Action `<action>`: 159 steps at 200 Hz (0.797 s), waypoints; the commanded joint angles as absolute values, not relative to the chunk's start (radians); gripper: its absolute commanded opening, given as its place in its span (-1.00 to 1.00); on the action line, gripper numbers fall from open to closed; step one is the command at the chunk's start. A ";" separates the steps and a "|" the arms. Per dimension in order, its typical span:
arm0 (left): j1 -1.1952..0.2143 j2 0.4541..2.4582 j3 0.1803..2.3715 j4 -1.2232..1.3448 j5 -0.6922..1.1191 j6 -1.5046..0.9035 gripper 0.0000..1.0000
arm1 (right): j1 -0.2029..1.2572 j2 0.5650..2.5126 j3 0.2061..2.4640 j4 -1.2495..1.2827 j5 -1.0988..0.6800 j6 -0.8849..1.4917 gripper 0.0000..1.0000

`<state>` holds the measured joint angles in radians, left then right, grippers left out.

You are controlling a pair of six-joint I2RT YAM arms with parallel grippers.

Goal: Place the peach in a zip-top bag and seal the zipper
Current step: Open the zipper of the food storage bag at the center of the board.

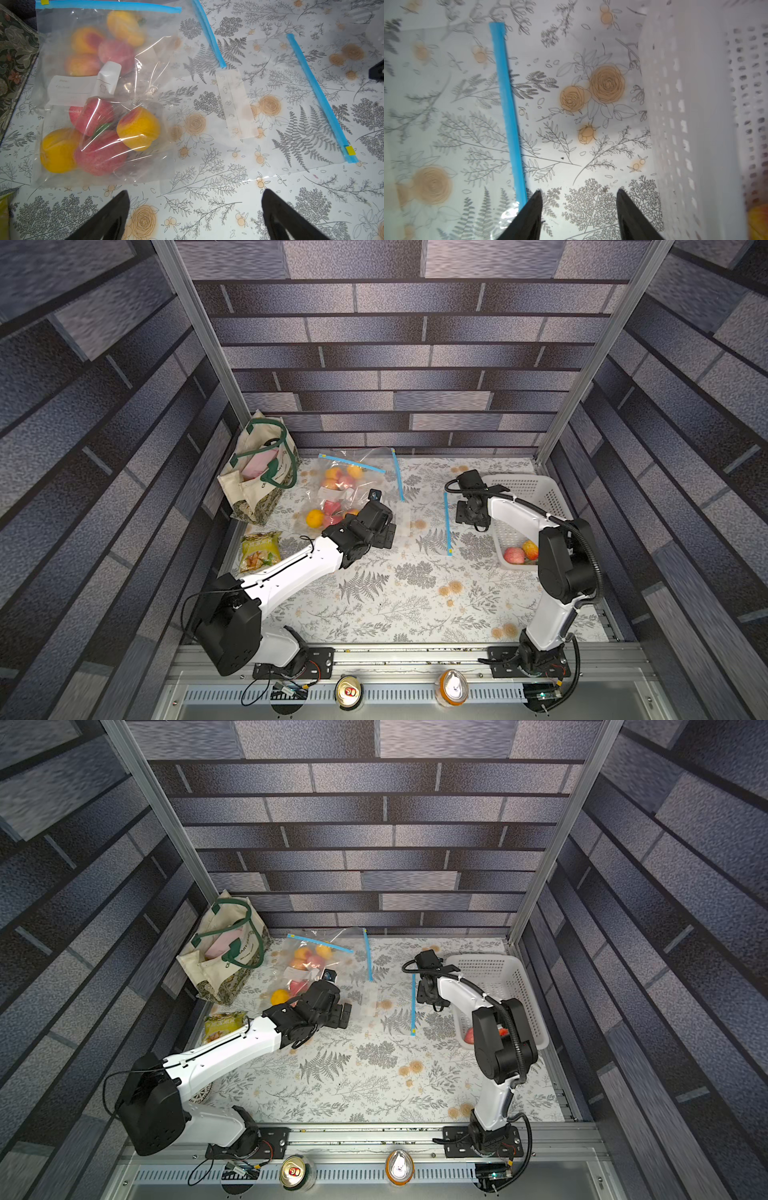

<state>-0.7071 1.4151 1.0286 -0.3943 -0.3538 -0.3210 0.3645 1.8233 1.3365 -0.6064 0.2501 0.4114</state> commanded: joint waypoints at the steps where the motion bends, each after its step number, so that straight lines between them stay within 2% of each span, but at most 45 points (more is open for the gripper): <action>1: -0.707 1.458 1.083 -0.506 -0.385 -0.390 1.00 | 0.377 1.833 1.348 -0.604 0.128 0.398 0.12; 50: -0.713 1.420 0.998 -0.473 -0.315 -0.442 0.97 | 0.419 1.872 1.263 -0.500 0.086 0.582 -0.10; 71: -0.716 1.408 1.002 -0.478 -0.304 -0.434 0.95 | 0.420 1.910 1.268 -0.489 0.063 0.601 -0.24; 102: -0.716 1.398 1.009 -0.485 -0.311 -0.419 0.96 | 0.420 1.931 1.247 -0.466 0.074 0.618 -0.33; 116: -0.715 1.397 1.009 -0.482 -0.315 -0.414 0.97 | 0.420 1.939 1.237 -0.451 0.048 0.623 -0.47; 140: -0.715 1.406 1.018 -0.480 -0.313 -0.416 0.98 | 0.419 1.927 1.208 -0.407 0.000 0.648 -0.86; 159: -0.712 1.425 1.038 -0.492 -0.295 -0.430 0.98 | 0.420 1.875 1.191 -0.402 -0.003 0.654 -0.97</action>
